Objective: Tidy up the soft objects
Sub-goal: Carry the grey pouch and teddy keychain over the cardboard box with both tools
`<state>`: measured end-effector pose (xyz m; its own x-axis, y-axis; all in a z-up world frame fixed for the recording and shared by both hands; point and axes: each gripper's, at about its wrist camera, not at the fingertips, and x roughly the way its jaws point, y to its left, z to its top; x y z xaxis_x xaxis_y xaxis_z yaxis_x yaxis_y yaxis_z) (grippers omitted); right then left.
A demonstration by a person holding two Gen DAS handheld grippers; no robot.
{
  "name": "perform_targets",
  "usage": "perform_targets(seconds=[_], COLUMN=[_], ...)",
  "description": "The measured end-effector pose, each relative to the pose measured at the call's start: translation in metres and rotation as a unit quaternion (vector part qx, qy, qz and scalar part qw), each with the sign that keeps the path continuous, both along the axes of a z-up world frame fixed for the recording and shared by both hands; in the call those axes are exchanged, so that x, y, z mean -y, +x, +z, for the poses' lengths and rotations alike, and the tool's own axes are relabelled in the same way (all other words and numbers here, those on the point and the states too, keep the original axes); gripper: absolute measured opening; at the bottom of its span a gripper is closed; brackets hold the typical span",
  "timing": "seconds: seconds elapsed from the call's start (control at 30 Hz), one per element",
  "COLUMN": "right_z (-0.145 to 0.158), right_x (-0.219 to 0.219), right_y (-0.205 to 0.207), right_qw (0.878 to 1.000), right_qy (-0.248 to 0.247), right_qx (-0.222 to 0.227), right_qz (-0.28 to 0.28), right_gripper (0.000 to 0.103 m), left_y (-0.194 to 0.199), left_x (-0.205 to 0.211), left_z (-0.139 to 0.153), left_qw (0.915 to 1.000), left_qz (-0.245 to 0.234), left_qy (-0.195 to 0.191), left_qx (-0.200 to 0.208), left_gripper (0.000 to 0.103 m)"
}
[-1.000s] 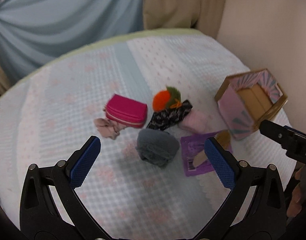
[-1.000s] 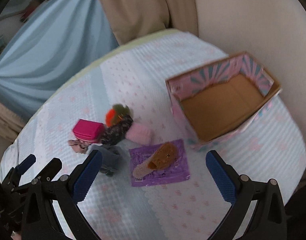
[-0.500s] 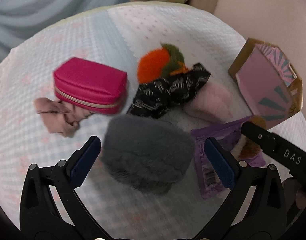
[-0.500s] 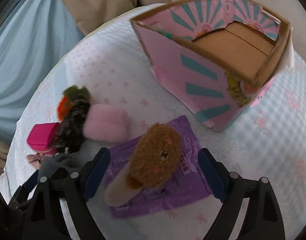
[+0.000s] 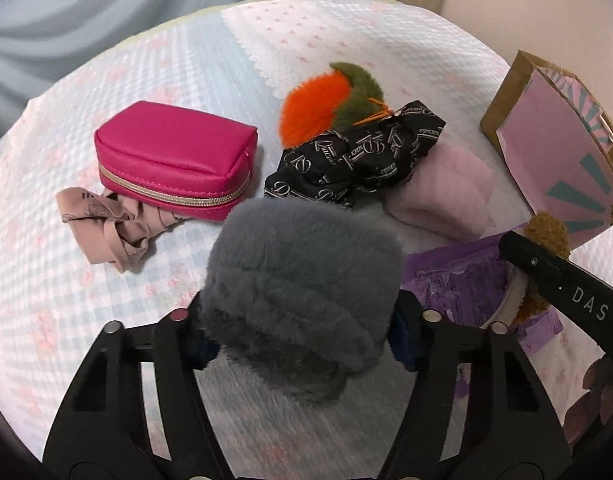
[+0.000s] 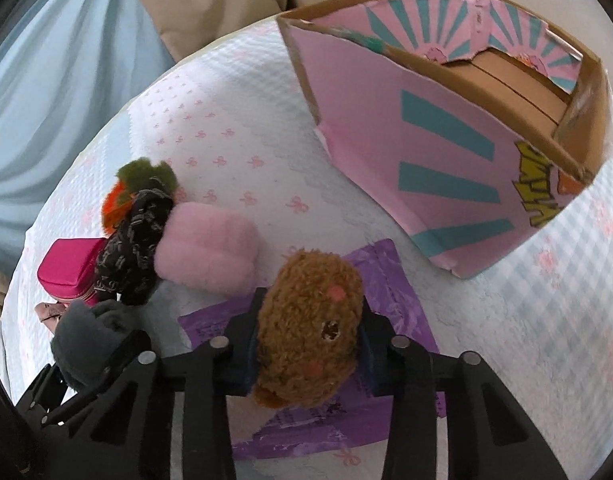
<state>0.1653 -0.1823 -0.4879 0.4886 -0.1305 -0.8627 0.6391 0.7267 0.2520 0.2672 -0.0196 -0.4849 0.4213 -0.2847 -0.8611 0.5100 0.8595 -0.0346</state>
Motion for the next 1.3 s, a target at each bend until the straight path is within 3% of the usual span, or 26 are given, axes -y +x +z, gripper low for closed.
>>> perform_targets(seconds=[0.27,0.5,0.63,0.97,1.1,1.3], right_z=[0.019,0.06,0.101,0.248,0.288,0.314], right_x=[-0.006,-0.008,-0.011,0.002,0.025,0.078], right_y=[-0.005,-0.01,-0.02,-0.049,-0.059,-0.068], right_qw=[1.0,0.999,0.997,0.986,0.982,0.979], right_qy=[-0.012,-0.021,-0.025,-0.067,-0.078,-0.088], right_qx=[0.021,0.041,0.05,0.077,0.084,0.086], right_qz=[0.013,0.026,0.046,0.132,0.148,0.162], right_gripper=[0.034,0.034,0.034,0.034,0.034,0.034], left_y=[-0.012,-0.032,-0.04,-0.065,-0.08,-0.093], left_x=[-0.014,-0.021,-0.028,-0.023,-0.009,0.042], left_z=[0.03,0.092,0.142,0.273,0.301,0.32], left_qw=[0.9995,0.9978,0.9955,0.9902,0.989,0.9872], left_qz=[0.024,0.04,0.064,0.094,0.097,0.112], left_qy=[-0.018,-0.036,-0.057,-0.091,-0.098,-0.098], left_qx=[0.014,0.039,0.04,0.05,0.052,0.058], left_gripper=[0.051,0.051,0.051,0.051,0.051,0.051])
